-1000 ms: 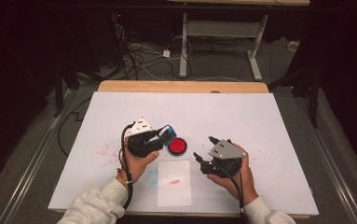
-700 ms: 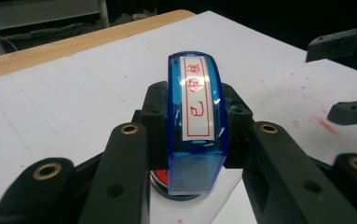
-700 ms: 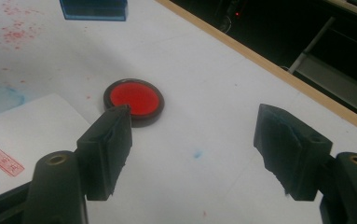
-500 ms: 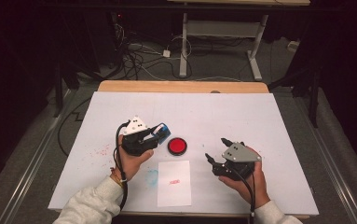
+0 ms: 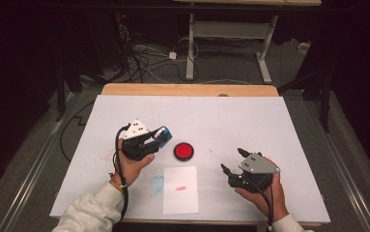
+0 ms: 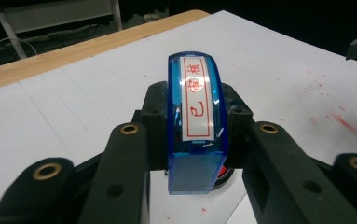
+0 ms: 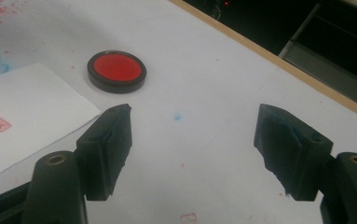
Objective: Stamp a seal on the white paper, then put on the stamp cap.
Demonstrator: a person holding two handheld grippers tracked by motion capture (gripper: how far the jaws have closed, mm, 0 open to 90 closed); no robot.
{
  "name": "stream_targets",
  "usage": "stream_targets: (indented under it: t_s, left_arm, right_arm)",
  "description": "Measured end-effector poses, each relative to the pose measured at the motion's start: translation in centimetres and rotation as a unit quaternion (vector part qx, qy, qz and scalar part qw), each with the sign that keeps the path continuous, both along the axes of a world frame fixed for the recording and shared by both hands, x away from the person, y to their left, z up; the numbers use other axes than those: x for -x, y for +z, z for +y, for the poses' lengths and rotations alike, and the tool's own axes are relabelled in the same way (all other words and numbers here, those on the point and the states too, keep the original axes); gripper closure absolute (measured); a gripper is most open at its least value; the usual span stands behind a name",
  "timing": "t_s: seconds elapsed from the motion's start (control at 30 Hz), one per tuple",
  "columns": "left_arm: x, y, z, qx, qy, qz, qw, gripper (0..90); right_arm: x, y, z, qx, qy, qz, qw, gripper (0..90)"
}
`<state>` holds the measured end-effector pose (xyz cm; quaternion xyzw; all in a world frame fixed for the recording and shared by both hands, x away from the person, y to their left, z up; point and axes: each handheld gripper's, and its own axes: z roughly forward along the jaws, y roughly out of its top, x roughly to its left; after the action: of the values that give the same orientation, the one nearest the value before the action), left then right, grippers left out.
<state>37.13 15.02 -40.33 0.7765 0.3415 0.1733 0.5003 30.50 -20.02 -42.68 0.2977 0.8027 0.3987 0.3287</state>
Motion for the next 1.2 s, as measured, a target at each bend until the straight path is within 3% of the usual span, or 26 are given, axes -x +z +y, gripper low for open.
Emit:
stream_targets:
  t_s: [0.63,0.93,1.2]
  left_arm:
    - [-0.4,-0.4,0.2,-0.017,0.006,0.008,0.9998,67.7]
    - [-1.4,-2.1,-0.2,-0.038,0.021,0.032,0.9986,67.6]
    - [-1.9,-3.1,-0.3,-0.060,0.022,0.036,0.9973,67.6]
  right_arm:
    - [0.6,-0.7,-0.6,0.010,0.000,0.011,0.9999,28.1]
    - [0.8,-1.0,-0.5,0.018,0.005,0.016,0.9997,28.4]
    - [1.0,-1.1,-0.3,0.024,0.009,0.016,0.9995,28.3]
